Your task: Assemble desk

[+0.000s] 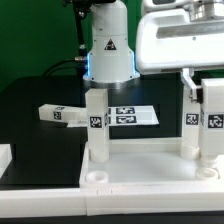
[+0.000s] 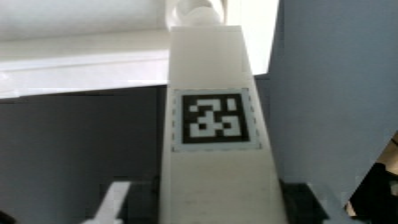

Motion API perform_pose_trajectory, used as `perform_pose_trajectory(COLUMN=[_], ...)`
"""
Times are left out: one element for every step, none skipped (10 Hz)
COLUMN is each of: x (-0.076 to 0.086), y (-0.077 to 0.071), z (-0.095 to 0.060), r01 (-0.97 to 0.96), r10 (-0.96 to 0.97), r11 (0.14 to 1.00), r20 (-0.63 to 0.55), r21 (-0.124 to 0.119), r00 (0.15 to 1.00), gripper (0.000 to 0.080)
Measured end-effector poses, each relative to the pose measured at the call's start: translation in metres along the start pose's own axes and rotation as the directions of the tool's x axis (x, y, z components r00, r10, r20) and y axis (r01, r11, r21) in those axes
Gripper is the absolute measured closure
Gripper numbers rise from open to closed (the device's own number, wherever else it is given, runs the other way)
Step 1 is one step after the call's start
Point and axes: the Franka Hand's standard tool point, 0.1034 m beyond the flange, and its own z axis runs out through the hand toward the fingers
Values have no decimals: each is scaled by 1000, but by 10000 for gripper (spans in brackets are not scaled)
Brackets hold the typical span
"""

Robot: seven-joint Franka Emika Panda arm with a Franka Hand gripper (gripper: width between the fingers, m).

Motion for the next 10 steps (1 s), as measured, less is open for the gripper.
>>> perform_pose_trajectory(x=[0,-1,-4,-7,-5,-4,-5,-7,-8,-8], y=[-1,1,3,4,4,6,7,5,4,5], z=[0,1,5,9,10,11,13,18,20,20], r01=[2,9,12,13,14,17,18,22,26,25], r10=[-2,-9,-12,-13,-14,-17,-18,-22,-26,-25], r11=[1000,1000,1000,1000,1000,1000,1000,1000,1000,1000], r20=[1,1,6,11,3,0,1,5,6,4], r21=[1,-2,-6,-10,-9,-11,-14,-15,-16,-17], r00=[1000,1000,1000,1000,1000,1000,1000,1000,1000,1000], gripper=[515,515,515,515,515,515,515,515,515,515])
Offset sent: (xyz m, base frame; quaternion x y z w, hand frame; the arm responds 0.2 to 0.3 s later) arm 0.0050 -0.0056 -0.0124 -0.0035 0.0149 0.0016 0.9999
